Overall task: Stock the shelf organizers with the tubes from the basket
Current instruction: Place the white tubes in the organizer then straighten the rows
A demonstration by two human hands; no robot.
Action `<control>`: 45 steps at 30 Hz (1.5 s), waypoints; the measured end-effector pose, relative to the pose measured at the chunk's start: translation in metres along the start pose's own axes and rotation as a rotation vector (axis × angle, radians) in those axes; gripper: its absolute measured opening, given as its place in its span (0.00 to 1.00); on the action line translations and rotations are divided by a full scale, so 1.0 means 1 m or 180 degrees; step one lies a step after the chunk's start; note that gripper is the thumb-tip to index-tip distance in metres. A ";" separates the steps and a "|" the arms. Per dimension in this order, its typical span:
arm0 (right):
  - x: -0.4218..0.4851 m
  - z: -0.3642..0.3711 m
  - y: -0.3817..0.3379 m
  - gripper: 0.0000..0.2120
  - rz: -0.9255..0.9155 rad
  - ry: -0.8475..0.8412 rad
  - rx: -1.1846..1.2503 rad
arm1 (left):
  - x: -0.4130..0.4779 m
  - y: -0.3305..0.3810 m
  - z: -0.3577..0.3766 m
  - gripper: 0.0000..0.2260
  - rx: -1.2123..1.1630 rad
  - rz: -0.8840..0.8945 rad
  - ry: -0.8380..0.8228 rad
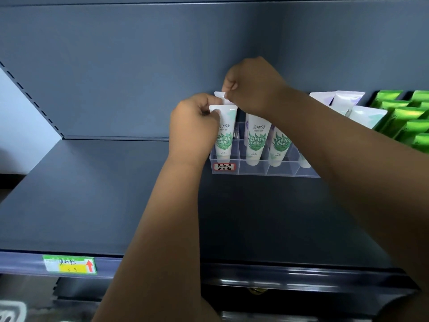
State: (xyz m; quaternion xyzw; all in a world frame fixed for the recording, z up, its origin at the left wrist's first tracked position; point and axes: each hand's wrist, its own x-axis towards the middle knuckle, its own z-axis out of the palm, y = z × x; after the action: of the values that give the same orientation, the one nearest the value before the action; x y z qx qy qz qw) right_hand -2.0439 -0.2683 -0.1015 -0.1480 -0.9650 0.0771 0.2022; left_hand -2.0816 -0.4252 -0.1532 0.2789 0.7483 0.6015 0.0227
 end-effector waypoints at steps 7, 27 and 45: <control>-0.001 0.003 0.000 0.08 0.0011 0.0082 0.0079 | 0.000 -0.001 0.000 0.15 -0.0036 0.0126 -0.0067; 0.001 0.004 0.002 0.10 -0.0018 0.0040 0.0172 | 0.002 -0.005 0.000 0.16 0.0065 0.0153 -0.0029; -0.001 0.003 0.003 0.11 0.0112 -0.0051 0.0113 | 0.000 0.000 0.000 0.18 0.0022 0.0058 -0.0016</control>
State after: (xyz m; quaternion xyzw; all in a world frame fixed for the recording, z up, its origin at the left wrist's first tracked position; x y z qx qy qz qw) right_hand -2.0438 -0.2664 -0.1053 -0.1607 -0.9623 0.0988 0.1957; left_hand -2.0814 -0.4251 -0.1529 0.2872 0.7477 0.5984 0.0182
